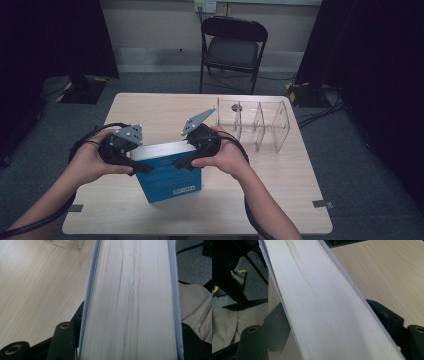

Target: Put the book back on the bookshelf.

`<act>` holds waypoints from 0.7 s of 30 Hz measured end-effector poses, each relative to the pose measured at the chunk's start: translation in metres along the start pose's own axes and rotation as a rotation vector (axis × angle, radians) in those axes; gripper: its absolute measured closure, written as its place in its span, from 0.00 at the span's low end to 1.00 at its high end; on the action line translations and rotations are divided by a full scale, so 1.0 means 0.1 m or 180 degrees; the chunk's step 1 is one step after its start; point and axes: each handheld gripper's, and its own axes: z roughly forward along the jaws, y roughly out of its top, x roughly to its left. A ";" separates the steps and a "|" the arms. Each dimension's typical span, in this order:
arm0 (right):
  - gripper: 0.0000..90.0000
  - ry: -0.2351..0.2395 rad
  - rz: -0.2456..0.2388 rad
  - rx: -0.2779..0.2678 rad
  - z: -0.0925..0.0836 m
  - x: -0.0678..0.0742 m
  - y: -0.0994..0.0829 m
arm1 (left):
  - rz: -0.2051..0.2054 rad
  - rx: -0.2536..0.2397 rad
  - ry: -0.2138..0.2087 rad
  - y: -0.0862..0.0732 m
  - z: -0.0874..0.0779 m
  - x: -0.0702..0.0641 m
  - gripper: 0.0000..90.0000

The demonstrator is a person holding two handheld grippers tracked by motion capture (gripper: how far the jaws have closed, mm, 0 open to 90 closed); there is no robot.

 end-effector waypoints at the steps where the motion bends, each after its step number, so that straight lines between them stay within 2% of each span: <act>1: 0.30 0.0021 0.0003 0.0026 0.00 0.00 0.01 | -0.0001 -0.0002 0.0001 0.00 0.00 0.00 0.53; 6: 0.31 0.0069 -0.0053 0.0021 0.00 -0.02 0.01 | 0.0009 0.0019 -0.0002 0.00 0.01 0.00 0.53; 8: 0.31 0.0043 -0.0135 -0.0002 0.01 -0.02 0.02 | 0.0013 0.0020 -0.0001 0.00 0.01 0.00 0.53; 10: 0.32 0.0068 -0.0131 0.0026 0.00 -0.02 0.03 | 0.0022 0.0010 0.0000 0.00 0.01 -0.01 0.54; 14: 0.35 0.0094 -0.0201 0.0016 0.00 -0.02 0.03 | 0.0020 -0.0011 -0.0025 0.00 0.02 -0.01 0.54; 19: 0.46 0.0186 -0.0187 0.0000 -0.02 -0.01 0.01 | -0.0045 0.0009 -0.0025 -0.02 0.02 0.01 0.51; 21: 0.61 0.0281 -0.0202 -0.0007 -0.04 -0.01 0.00 | -0.0085 -0.0012 -0.0004 -0.04 0.02 0.02 0.48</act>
